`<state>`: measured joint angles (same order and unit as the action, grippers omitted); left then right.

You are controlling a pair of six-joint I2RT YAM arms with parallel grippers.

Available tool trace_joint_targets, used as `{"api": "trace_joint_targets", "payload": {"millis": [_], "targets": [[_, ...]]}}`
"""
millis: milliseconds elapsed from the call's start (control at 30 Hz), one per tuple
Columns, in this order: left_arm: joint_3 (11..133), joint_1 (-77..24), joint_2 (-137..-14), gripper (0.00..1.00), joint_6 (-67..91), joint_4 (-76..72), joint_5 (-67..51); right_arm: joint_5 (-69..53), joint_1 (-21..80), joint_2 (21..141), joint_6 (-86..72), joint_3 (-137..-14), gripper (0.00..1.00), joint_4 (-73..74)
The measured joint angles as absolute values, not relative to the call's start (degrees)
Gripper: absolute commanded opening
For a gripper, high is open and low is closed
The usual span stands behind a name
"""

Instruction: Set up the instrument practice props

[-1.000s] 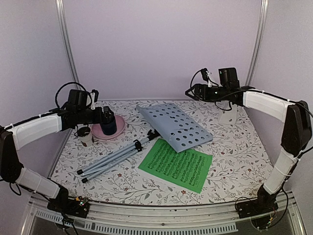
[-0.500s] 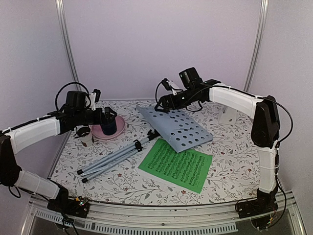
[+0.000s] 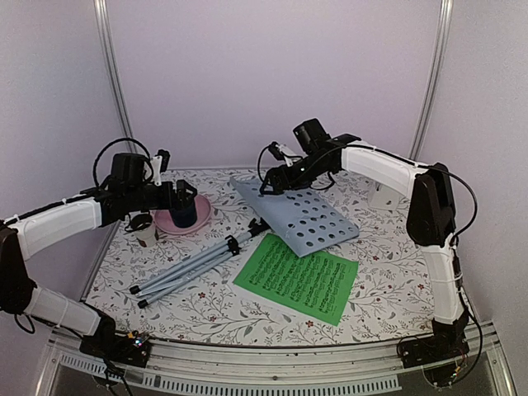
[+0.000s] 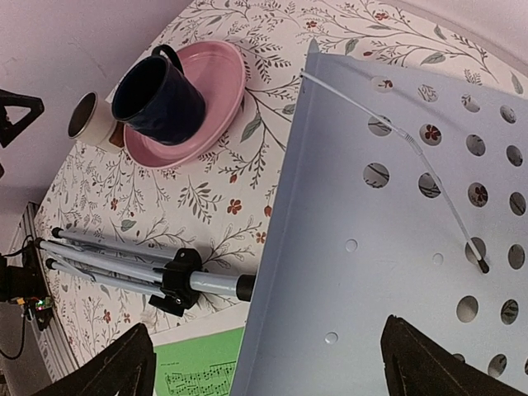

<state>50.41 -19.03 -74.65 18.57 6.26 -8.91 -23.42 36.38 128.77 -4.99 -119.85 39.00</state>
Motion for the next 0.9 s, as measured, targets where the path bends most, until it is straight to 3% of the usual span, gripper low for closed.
{"api": "trace_joint_targets", "payload": {"millis": [567,800,900], "targets": [[48.47,-19.03,-74.65,0.99,18.61,5.69,-7.46,-20.01,41.21,137.01,-6.42,-124.68,0.57,42.76],[47.94,-19.03,-74.83,0.99,18.87,5.1,-7.18,-17.12,42.81,138.52,-5.96,-126.15,0.33,44.38],[47.92,-19.03,-75.46,0.99,19.09,4.91,-7.07,-16.27,43.03,138.56,-6.02,-126.41,0.28,44.69]]}}
